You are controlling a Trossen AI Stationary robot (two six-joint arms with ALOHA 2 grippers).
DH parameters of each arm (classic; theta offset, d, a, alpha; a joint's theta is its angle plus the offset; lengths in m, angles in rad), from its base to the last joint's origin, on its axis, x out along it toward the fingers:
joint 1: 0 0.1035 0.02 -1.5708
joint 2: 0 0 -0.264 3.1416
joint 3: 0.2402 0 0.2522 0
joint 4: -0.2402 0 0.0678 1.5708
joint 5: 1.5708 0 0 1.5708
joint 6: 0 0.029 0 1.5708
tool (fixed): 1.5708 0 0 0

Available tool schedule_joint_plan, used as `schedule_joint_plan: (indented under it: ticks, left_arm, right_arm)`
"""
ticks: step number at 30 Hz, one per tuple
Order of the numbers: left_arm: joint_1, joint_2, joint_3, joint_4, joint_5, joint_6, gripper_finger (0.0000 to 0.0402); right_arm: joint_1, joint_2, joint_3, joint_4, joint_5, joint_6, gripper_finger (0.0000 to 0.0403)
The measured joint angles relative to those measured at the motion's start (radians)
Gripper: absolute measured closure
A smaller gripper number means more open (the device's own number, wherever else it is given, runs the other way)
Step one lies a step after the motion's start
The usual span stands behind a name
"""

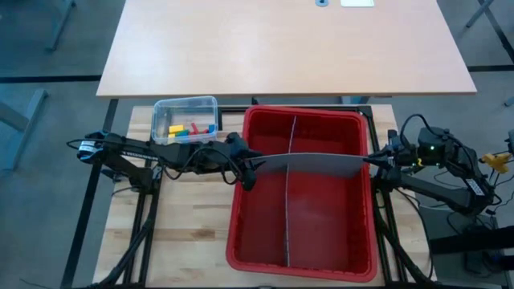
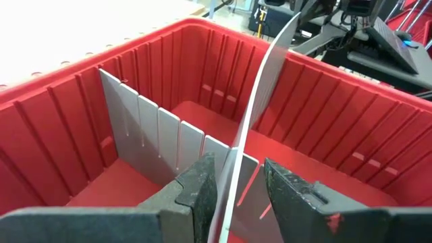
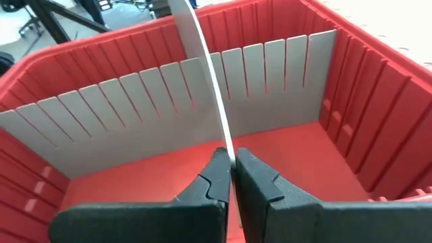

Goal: Sort blocks
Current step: Insert the bin divider into the red bin

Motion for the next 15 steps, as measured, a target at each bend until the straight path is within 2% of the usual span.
schedule_joint_plan:
  ticks: [15]
  left_arm:
    - [0.000, 0.000, 0.000, -0.003, 0.001, 0.000, 0.0300]
  right_arm:
    - [0.000, 0.000, 0.010, -0.034, -0.045, 0.033, 0.0403]
